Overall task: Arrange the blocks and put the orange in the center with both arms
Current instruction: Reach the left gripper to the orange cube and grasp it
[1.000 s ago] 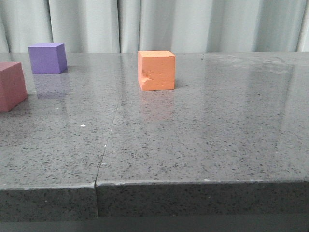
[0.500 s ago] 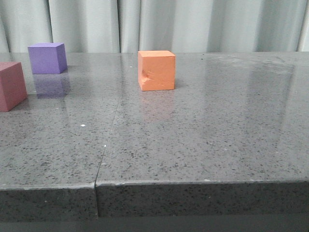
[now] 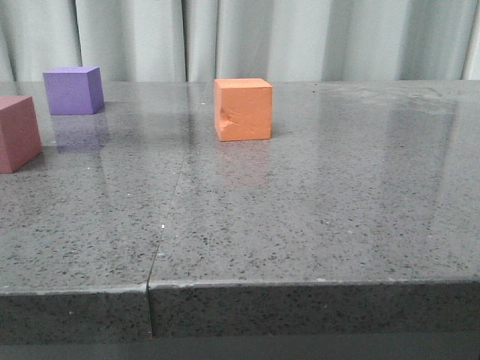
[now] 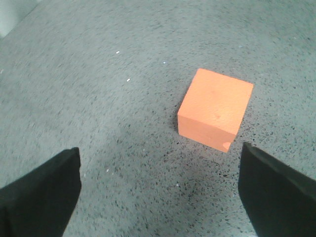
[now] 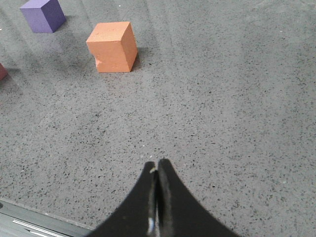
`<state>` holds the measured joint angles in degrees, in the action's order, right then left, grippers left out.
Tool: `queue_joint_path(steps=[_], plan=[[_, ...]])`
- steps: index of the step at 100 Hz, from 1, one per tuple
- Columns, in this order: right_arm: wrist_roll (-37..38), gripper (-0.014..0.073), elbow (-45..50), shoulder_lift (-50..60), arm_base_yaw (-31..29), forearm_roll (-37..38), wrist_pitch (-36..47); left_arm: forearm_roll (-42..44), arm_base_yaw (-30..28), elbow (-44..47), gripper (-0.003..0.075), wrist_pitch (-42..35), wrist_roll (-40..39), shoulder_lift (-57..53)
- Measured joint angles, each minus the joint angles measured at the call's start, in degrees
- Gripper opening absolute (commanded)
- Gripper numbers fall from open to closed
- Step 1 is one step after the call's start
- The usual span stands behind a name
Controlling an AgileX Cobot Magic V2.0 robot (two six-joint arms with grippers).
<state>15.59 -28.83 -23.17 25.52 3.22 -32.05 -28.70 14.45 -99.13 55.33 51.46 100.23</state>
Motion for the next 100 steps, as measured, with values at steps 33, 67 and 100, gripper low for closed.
queue_joint_path(steps=[33,67,100], plan=[[0.0,-0.006,0.0,0.0,0.0,0.0,0.0,0.0,3.46,-1.27,0.062,-0.1,8.96,4.46],[0.0,-0.006,0.0,0.0,0.0,0.0,0.0,-0.68,5.37,-1.27,0.062,-4.2,9.85,7.48],[0.16,-0.006,0.0,0.0,0.0,0.0,0.0,-2.56,7.32,-1.27,0.062,-6.54,10.2,11.82]])
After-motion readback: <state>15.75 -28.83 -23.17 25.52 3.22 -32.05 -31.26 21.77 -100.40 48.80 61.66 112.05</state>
